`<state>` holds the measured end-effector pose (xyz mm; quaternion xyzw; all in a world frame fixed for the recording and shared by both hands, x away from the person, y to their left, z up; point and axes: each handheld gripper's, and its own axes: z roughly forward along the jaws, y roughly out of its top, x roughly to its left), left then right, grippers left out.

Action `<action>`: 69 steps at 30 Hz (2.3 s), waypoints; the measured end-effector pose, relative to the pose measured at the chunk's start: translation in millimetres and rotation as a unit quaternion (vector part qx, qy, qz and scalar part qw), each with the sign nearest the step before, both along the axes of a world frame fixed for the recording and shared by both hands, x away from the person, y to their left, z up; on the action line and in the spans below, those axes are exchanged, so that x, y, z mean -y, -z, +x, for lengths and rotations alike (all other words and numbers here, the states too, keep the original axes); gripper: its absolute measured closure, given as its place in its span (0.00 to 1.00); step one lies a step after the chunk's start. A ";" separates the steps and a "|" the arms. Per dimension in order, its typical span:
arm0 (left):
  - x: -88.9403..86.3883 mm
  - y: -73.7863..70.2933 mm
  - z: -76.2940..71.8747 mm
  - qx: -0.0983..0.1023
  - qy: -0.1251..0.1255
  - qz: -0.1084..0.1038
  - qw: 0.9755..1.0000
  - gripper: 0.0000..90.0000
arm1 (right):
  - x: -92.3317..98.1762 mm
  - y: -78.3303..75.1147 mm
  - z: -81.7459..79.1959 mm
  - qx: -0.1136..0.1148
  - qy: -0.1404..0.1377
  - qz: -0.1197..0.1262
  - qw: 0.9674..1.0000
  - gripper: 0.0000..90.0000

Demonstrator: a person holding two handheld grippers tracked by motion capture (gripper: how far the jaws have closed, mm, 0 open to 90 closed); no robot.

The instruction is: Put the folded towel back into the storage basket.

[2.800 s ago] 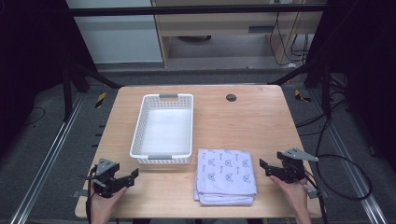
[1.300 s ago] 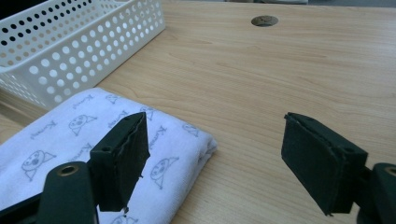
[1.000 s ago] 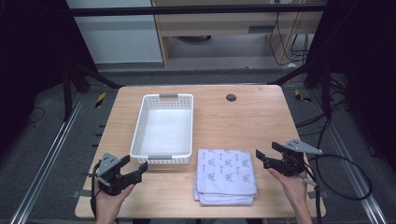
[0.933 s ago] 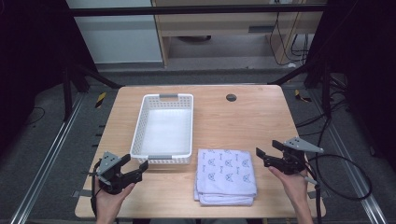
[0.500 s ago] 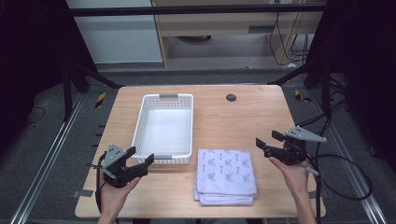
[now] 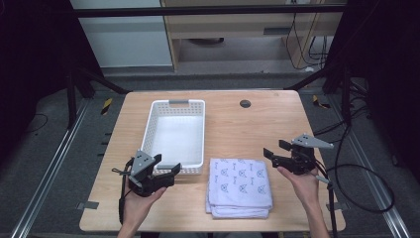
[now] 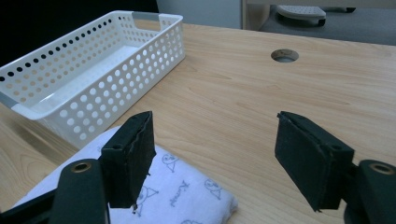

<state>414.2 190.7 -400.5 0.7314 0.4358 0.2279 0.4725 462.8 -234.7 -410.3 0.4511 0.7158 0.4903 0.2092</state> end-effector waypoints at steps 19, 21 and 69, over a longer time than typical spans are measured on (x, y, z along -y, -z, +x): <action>31.8 26.5 -7.7 -0.024 0.029 0.027 0.999 0.30 | -3.4 21.3 -1.0 -0.026 -0.004 -0.015 1.000 0.35; 32.8 27.7 -8.2 -0.024 0.030 0.027 0.999 0.30 | -3.4 23.2 -1.3 -0.028 -0.005 -0.018 0.999 0.35; 101.7 89.5 -9.0 -0.101 0.098 0.093 0.986 0.30 | -16.7 79.5 11.7 -0.111 -0.027 -0.072 0.991 0.46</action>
